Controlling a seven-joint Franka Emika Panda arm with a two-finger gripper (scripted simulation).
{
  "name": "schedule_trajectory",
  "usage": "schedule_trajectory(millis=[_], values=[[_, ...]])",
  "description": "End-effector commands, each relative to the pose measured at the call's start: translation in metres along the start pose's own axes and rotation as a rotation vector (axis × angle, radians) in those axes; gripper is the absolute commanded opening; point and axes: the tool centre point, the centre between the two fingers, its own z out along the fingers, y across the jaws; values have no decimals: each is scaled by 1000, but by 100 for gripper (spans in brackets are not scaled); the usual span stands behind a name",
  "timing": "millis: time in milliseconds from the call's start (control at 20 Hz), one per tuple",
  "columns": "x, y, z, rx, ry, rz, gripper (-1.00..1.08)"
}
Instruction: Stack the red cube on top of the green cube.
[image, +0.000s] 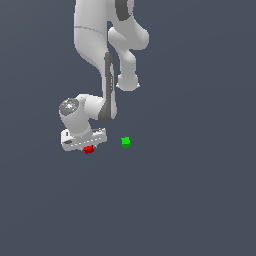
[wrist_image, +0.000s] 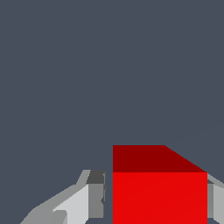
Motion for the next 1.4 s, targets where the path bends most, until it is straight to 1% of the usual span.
schedule_trajectory(millis=[0,500,700,900,1350], values=[[1,0,0,-1,1,0,-100],[0,1,0,-1,1,1,-100],[0,1,-7,-1,1,1,-100],[0,0,-24,-1,1,1,-100],[-1,-1,-83,-1,1,0,-100]])
